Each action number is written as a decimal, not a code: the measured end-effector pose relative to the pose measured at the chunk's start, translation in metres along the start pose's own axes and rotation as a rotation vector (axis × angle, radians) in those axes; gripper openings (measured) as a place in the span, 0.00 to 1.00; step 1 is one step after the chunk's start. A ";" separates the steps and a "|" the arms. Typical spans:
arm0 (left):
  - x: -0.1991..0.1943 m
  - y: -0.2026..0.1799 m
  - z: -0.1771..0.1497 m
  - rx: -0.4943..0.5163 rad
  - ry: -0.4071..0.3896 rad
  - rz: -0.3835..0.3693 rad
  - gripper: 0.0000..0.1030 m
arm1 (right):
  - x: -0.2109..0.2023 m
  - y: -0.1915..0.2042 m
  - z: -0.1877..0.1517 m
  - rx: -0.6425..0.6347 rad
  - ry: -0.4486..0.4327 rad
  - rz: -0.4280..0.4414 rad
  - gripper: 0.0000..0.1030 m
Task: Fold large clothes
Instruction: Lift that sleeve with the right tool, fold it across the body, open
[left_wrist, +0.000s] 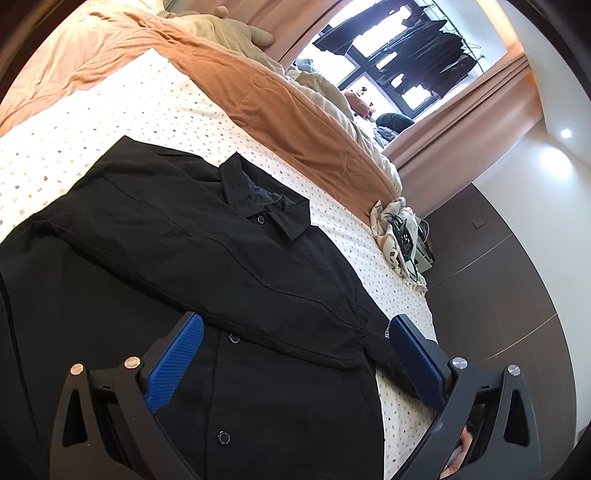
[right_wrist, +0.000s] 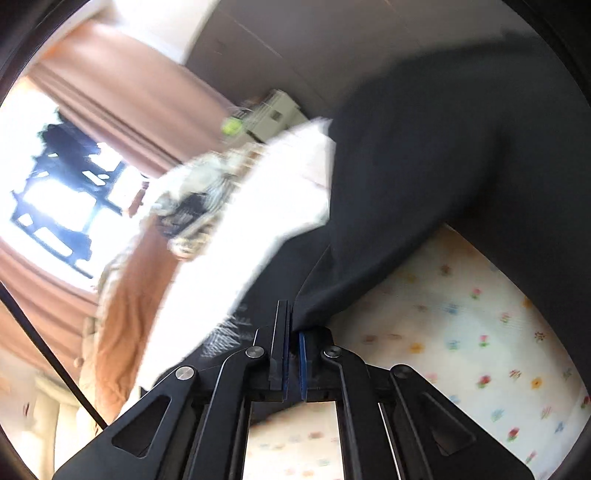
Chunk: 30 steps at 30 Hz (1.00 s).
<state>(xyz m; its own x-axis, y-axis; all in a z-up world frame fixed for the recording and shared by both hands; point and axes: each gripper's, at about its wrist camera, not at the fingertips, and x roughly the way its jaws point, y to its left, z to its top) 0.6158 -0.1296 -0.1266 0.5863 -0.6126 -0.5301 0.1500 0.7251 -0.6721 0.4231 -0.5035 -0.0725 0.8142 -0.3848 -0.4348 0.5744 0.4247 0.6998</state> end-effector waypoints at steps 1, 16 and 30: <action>-0.003 0.000 0.000 -0.002 -0.003 -0.002 1.00 | -0.006 0.010 -0.003 -0.021 -0.012 0.033 0.01; -0.065 0.034 0.020 0.012 -0.050 0.043 1.00 | -0.097 0.165 -0.102 -0.334 0.007 0.555 0.00; -0.100 0.091 0.039 -0.069 -0.082 0.074 1.00 | -0.084 0.204 -0.175 -0.278 0.261 0.666 0.00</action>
<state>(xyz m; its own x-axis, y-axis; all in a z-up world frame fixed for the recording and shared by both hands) 0.6015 0.0100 -0.1144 0.6574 -0.5281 -0.5376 0.0506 0.7427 -0.6677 0.4866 -0.2413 0.0078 0.9696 0.2159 -0.1151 -0.0725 0.7027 0.7078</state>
